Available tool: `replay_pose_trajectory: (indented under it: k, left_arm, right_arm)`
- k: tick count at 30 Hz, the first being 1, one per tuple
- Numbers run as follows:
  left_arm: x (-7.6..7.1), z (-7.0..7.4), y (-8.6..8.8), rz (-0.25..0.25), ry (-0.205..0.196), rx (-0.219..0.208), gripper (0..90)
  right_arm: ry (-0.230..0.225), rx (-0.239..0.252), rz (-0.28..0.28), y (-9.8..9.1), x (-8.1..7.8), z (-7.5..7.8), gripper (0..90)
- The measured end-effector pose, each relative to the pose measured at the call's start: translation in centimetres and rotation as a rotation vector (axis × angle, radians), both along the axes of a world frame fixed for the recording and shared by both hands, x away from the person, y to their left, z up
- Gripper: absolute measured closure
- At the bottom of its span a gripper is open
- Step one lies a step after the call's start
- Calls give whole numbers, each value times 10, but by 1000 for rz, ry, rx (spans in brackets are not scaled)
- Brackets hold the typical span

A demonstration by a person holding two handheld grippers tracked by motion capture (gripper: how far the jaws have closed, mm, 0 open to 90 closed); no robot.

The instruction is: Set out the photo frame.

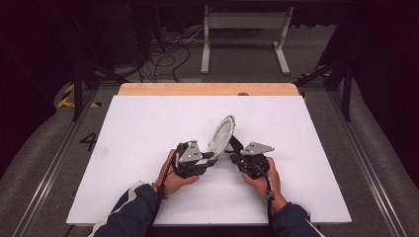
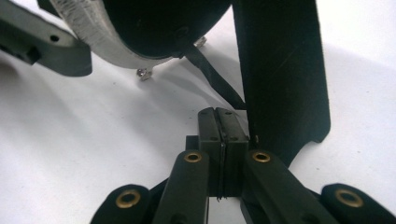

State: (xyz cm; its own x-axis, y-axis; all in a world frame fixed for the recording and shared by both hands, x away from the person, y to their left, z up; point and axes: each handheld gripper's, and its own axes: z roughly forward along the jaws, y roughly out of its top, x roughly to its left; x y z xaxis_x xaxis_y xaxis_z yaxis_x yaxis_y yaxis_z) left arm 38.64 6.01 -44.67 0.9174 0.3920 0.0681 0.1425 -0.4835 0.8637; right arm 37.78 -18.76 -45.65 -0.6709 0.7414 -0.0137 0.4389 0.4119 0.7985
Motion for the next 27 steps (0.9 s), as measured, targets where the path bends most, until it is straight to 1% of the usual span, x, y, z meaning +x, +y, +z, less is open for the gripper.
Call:
replay_pose_trajectory:
  k: [5,7,10,16,20,23,27]
  left_arm:
    - [1,0,-2,-9,0,-2,712]
    - [1,-1,-3,-13,1,1,712]
    - [1,-1,-5,-11,-7,13,710]
    - [1,-2,-6,-18,1,9,705]
    - [2,-3,-8,-25,0,20,699]
    - [1,-2,-8,-26,-5,30,690]
    - [0,-1,-7,-42,-10,46,668]
  right_arm:
    - [-7,-2,-8,-4,1,1,900]
    - [-10,2,-13,-5,2,1,900]
    - [-14,-2,-13,-6,4,0,900]
    - [-13,-6,-19,-8,6,0,900]
    - [-13,-9,-29,-9,7,0,900]
    - [-9,0,-33,-10,8,-1,900]
    - [-9,5,-31,-9,7,0,878]
